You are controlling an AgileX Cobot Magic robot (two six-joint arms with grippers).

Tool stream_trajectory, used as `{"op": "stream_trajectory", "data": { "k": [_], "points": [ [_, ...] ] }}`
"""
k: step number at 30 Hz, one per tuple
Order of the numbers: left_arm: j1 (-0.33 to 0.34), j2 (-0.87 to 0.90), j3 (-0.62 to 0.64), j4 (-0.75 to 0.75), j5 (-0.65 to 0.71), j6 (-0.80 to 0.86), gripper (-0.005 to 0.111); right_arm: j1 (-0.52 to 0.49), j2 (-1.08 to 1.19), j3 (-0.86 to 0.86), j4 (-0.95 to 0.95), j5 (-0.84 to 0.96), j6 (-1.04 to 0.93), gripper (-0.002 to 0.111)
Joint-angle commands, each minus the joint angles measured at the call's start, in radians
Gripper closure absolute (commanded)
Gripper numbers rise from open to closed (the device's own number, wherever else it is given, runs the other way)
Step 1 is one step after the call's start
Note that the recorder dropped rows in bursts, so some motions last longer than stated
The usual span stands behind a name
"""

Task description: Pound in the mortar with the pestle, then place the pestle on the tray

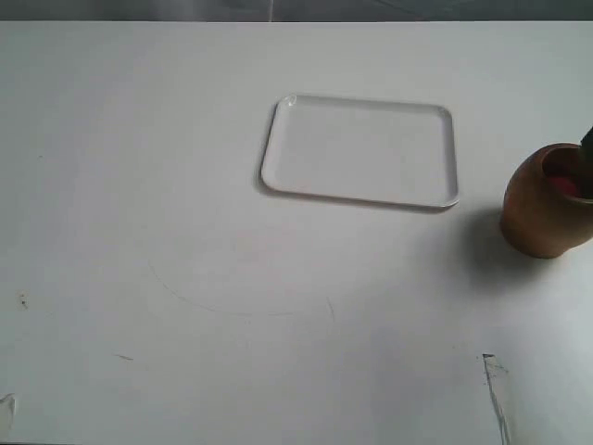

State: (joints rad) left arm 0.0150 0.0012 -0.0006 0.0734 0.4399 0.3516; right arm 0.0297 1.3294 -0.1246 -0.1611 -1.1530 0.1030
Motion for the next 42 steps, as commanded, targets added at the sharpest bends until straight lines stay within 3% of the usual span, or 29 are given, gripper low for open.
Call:
{"op": "stream_trajectory", "data": {
  "k": [1,9,22,26,29,42],
  "points": [
    [-0.008,-0.001,0.001,-0.007,-0.003,-0.008,0.107,-0.008,0.162,-0.006,-0.006,-0.068,-0.021,0.108],
    [-0.008,-0.001,0.001,-0.007,-0.003,-0.008,0.107,-0.008,0.329,-0.007,0.022,-0.068,-0.036,0.108],
    [-0.008,-0.001,0.001,-0.007,-0.003,-0.008,0.107,-0.008,-0.262,-0.012,0.073,-0.068,0.087,0.108],
    [-0.008,-0.001,0.001,-0.007,-0.003,-0.008,0.107,-0.008,-0.313,-0.068,0.007,0.129,0.087,0.108],
    [-0.008,-0.001,0.001,-0.007,-0.003,-0.008,0.107,-0.008,-0.258,-0.083,-0.068,0.157,0.089,0.108],
    [-0.008,-0.001,0.001,-0.007,-0.003,-0.008,0.107,-0.008,0.188,-0.083,-0.035,0.153,0.015,0.108]
  ]
}}
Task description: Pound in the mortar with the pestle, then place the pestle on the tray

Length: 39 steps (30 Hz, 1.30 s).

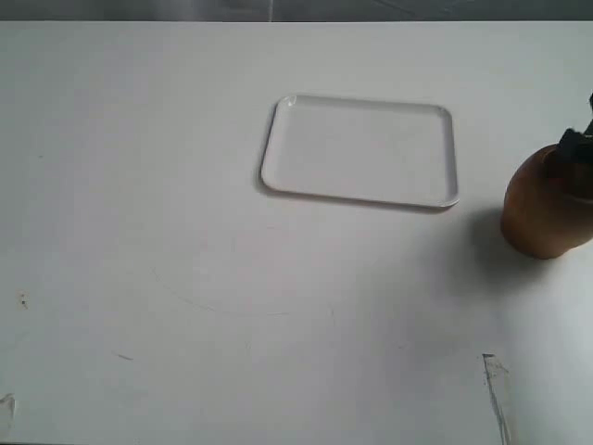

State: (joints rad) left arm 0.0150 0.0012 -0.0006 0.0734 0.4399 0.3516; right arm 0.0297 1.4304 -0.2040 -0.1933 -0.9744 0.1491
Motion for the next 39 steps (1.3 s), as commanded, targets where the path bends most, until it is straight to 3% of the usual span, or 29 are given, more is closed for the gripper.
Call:
{"op": "stream_trajectory", "data": {
  "k": [1,7,16,20,30,39],
  "points": [
    [-0.008,-0.001,0.001,-0.007,-0.003,-0.008,0.107,-0.008,0.098,-0.003,-0.003,-0.047,-0.031,0.108],
    [-0.008,-0.001,0.001,-0.007,-0.003,-0.008,0.107,-0.008,0.013,-0.003,-0.02,-0.247,0.091,0.108],
    [-0.008,-0.001,0.001,-0.007,-0.003,-0.008,0.107,-0.008,-0.384,-0.008,-0.035,-0.247,0.09,0.108],
    [-0.008,-0.001,0.001,-0.007,-0.003,-0.008,0.107,-0.008,-0.452,-0.008,-0.033,-0.123,0.037,0.108],
    [-0.008,-0.001,0.001,-0.007,-0.003,-0.008,0.107,-0.008,-0.149,-0.008,-0.033,-0.064,-0.046,0.108],
    [-0.008,-0.001,0.001,-0.007,-0.003,-0.008,0.107,-0.008,0.166,-0.008,-0.036,-0.198,-0.071,0.108]
  ]
}}
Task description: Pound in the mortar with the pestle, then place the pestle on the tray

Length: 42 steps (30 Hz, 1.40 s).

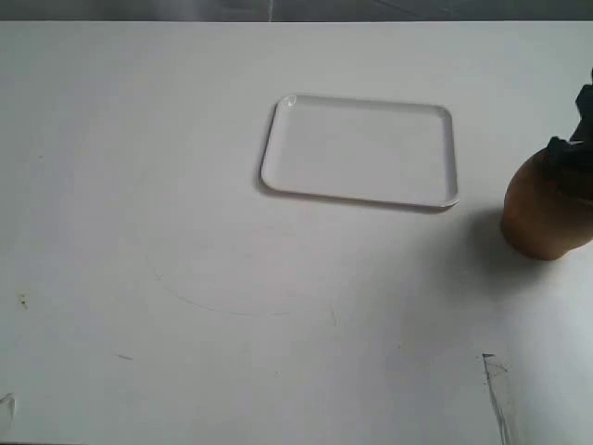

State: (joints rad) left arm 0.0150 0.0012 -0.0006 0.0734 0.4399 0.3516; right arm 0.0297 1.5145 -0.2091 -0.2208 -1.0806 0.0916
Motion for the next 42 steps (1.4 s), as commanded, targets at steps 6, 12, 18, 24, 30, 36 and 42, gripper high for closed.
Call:
{"op": "stream_trajectory", "data": {
  "k": [6,12,18,24,30,36,42],
  "points": [
    [-0.008,-0.001,0.001,-0.007,-0.003,-0.008,0.107,-0.008,0.015,0.003,-0.006,-0.14,0.027,0.108],
    [-0.008,-0.001,0.001,-0.007,-0.003,-0.008,0.107,-0.008,-0.26,0.003,-0.008,-0.14,0.101,0.108],
    [-0.008,-0.001,0.001,-0.007,-0.003,-0.008,0.107,-0.008,-0.504,-0.003,-0.006,-0.133,0.103,0.108],
    [-0.008,-0.001,0.001,-0.007,-0.003,-0.008,0.107,-0.008,-0.5,-0.036,-0.003,0.093,0.093,0.108],
    [-0.008,-0.001,0.001,-0.007,-0.003,-0.008,0.107,-0.008,-0.323,-0.036,-0.005,0.099,0.062,0.108],
    [-0.008,-0.001,0.001,-0.007,-0.003,-0.008,0.107,-0.008,-0.102,-0.036,-0.007,0.072,0.013,0.108],
    [-0.008,-0.001,0.001,-0.007,-0.003,-0.008,0.107,-0.008,0.05,-0.036,-0.009,0.037,-0.014,0.108]
  ]
}}
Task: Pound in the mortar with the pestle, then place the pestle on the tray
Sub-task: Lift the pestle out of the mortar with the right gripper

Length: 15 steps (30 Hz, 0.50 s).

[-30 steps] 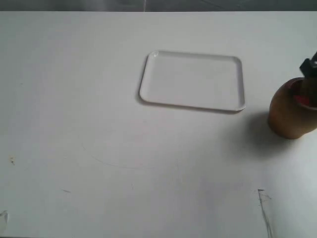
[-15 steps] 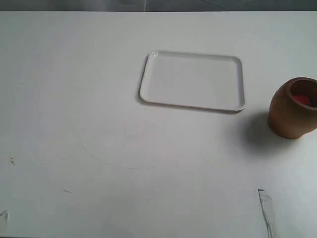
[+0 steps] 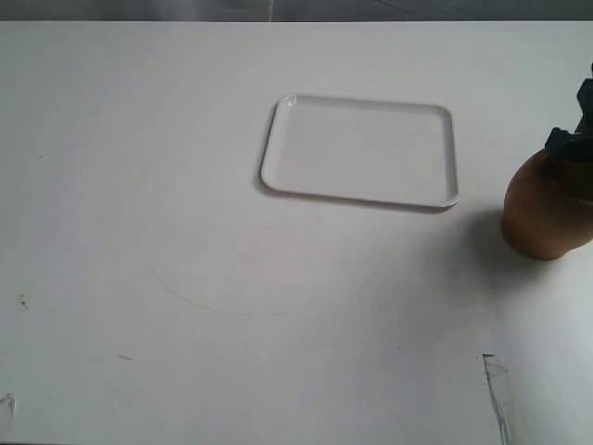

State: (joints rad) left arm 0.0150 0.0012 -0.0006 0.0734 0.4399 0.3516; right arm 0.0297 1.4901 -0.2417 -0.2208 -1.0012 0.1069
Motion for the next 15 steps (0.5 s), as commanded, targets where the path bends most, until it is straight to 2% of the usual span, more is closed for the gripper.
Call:
{"op": "stream_trajectory", "data": {
  "k": [1,5,10,12,13,15],
  "points": [
    [-0.008,-0.001,0.001,-0.007,-0.003,-0.008,0.107,-0.008,0.095,-0.004,-0.009,-0.057,-0.029,0.108],
    [-0.008,-0.001,0.001,-0.007,-0.003,-0.008,0.107,-0.008,0.047,0.008,-0.012,-0.22,0.018,0.108],
    [-0.008,-0.001,0.001,-0.007,-0.003,-0.008,0.107,0.002,-0.188,0.006,-0.134,-0.22,0.181,0.108],
    [-0.008,-0.001,0.001,-0.007,-0.003,-0.008,0.107,0.042,-0.272,-0.046,-0.201,-0.22,0.284,0.108],
    [-0.008,-0.001,0.001,-0.007,-0.003,-0.008,0.107,0.074,-0.301,-0.095,-0.252,-0.182,0.343,0.108],
    [-0.008,-0.001,0.001,-0.007,-0.003,-0.008,0.107,0.181,-0.299,-0.237,-0.34,0.13,0.437,0.108]
  ]
}}
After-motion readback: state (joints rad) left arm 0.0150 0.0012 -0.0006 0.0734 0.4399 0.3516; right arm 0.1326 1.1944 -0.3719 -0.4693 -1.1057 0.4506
